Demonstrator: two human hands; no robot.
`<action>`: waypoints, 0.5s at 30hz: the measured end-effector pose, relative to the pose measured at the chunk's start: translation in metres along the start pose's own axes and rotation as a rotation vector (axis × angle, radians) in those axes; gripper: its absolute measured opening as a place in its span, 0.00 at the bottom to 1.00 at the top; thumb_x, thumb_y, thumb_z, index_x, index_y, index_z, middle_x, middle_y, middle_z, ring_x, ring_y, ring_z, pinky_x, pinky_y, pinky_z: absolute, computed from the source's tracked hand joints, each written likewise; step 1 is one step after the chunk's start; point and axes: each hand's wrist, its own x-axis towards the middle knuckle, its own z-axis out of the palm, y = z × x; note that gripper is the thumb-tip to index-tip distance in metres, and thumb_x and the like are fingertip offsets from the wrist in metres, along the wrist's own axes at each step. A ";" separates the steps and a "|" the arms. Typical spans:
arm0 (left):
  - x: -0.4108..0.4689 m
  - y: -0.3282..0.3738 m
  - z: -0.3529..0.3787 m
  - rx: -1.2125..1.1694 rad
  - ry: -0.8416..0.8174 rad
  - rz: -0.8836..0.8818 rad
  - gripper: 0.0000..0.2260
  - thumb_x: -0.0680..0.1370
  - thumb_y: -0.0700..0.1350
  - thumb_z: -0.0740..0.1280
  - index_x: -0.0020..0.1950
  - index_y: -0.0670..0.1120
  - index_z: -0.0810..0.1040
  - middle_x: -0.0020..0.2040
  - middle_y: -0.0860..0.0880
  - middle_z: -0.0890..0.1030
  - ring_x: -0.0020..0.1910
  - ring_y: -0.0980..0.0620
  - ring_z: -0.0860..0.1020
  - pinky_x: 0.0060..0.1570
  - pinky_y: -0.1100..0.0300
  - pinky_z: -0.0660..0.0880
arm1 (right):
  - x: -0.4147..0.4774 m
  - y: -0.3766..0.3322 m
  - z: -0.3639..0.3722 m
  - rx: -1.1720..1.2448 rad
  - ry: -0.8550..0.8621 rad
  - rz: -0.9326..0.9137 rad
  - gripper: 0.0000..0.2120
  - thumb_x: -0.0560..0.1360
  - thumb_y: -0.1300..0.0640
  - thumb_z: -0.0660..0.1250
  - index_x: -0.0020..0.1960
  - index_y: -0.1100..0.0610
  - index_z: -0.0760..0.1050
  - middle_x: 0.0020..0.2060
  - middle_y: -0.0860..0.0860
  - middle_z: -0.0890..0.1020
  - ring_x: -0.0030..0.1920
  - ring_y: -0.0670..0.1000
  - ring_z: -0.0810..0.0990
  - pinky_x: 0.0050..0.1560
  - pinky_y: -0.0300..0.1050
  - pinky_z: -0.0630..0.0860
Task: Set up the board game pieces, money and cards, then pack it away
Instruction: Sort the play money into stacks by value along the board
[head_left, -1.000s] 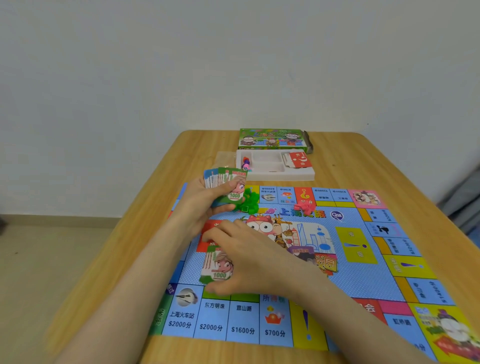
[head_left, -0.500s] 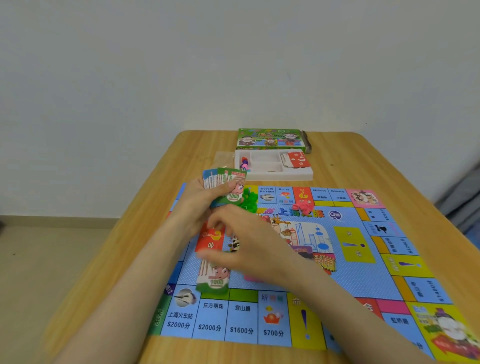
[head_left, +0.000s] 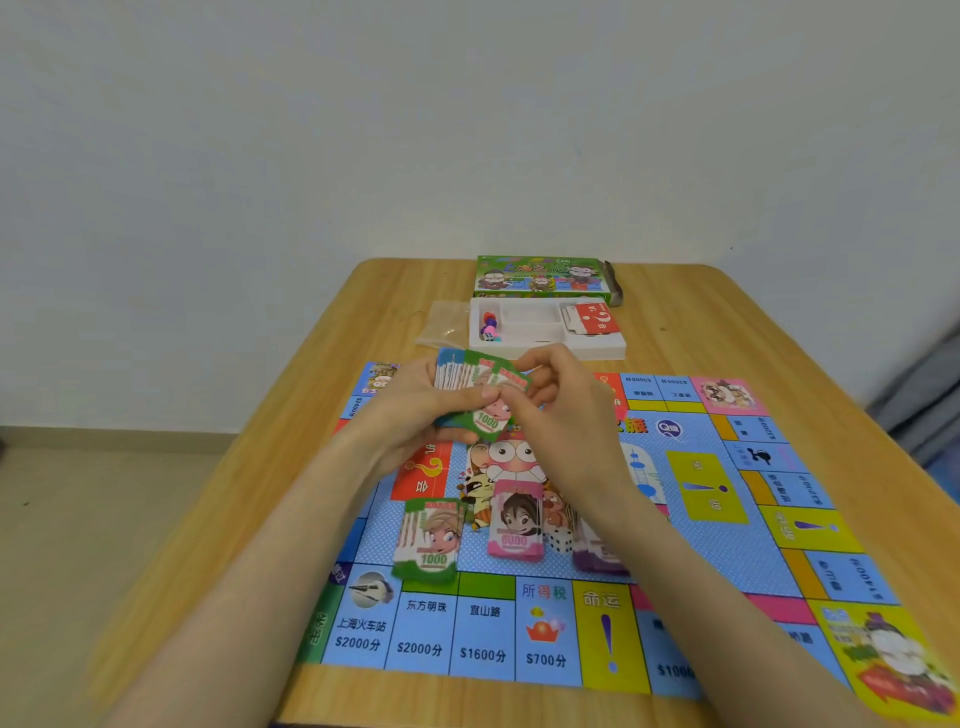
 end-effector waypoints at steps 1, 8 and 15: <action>0.000 0.000 0.000 -0.001 -0.004 -0.001 0.16 0.66 0.43 0.72 0.52 0.41 0.78 0.38 0.48 0.84 0.32 0.53 0.82 0.26 0.65 0.77 | 0.000 0.000 0.000 -0.001 0.010 -0.004 0.06 0.74 0.60 0.69 0.46 0.54 0.71 0.32 0.46 0.72 0.33 0.39 0.71 0.34 0.34 0.69; 0.001 -0.002 0.000 -0.051 0.031 -0.007 0.07 0.75 0.41 0.68 0.51 0.43 0.77 0.38 0.47 0.85 0.33 0.51 0.83 0.26 0.64 0.77 | 0.001 0.002 -0.001 -0.002 0.081 -0.034 0.08 0.76 0.64 0.65 0.43 0.53 0.70 0.33 0.44 0.73 0.34 0.37 0.72 0.34 0.32 0.69; 0.005 -0.005 -0.003 -0.093 0.147 -0.011 0.08 0.77 0.37 0.66 0.55 0.40 0.76 0.37 0.49 0.85 0.31 0.53 0.83 0.22 0.66 0.75 | 0.000 -0.007 -0.002 0.253 0.087 -0.048 0.07 0.77 0.64 0.65 0.44 0.54 0.71 0.35 0.49 0.76 0.35 0.42 0.74 0.35 0.33 0.71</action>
